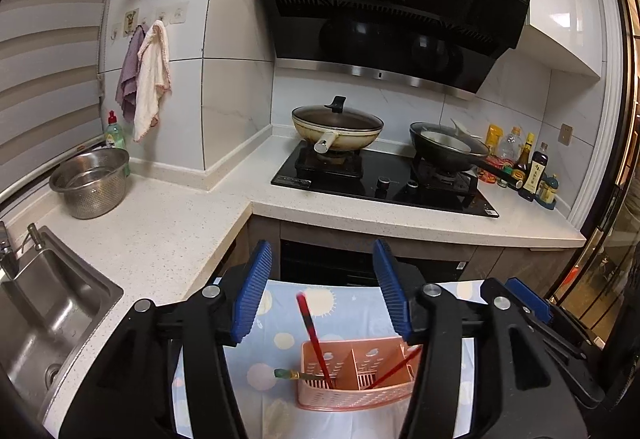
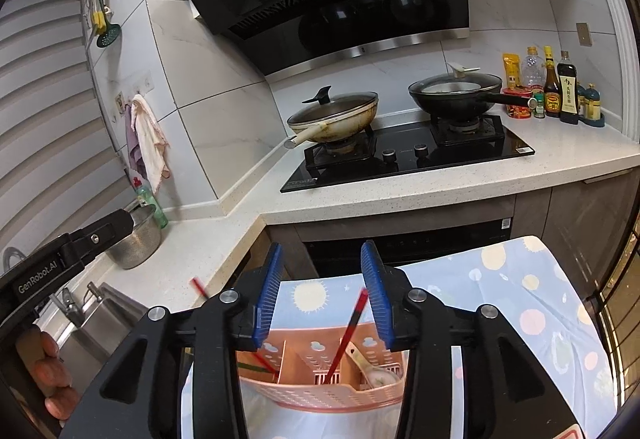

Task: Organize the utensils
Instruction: 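Carry both red chopsticks up and drop them into the pink holder with both tools, then withdraw both open tools from the holder back toward the remaining chopsticks, then grasp a dark-red chopstick with the right tool while the left tool grasps another dark-red chopstick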

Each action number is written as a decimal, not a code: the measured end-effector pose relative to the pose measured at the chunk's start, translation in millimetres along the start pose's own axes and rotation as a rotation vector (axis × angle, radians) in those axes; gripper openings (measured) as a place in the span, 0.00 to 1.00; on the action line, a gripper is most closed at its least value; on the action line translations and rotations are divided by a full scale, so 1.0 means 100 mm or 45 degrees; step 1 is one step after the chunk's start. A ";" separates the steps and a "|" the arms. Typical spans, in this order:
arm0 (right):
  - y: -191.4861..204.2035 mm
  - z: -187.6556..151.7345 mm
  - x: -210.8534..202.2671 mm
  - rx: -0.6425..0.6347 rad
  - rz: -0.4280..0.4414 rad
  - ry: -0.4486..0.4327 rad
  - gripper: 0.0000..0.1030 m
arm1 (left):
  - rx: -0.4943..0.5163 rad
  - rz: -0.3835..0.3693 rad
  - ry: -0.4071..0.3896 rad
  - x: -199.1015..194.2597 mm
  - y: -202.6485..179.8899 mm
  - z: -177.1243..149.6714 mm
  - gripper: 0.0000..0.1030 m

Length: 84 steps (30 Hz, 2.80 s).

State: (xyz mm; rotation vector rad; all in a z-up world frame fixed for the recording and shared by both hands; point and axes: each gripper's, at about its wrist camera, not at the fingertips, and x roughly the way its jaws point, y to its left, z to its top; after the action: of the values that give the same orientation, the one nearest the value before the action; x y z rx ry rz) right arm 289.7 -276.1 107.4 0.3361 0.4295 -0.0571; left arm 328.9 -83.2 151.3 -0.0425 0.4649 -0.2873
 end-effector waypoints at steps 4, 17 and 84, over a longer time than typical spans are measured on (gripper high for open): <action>0.04 -0.01 -0.11 -0.017 0.004 -0.007 0.40 | 0.013 0.007 0.000 -0.08 -0.02 -0.01 0.49; 0.01 -0.39 -0.72 0.004 0.029 0.048 0.47 | 0.060 0.010 0.031 -0.62 -0.05 -0.37 0.56; -0.53 -3.24 -1.42 -0.093 -0.175 0.651 0.07 | 0.103 0.013 0.731 -0.95 -0.02 -3.54 0.66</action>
State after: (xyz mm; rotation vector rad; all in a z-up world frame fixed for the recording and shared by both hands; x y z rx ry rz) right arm 24.6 -221.3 -126.1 0.2460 0.9588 -0.0894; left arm 88.2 -49.4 -123.6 0.1253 1.0220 -0.3073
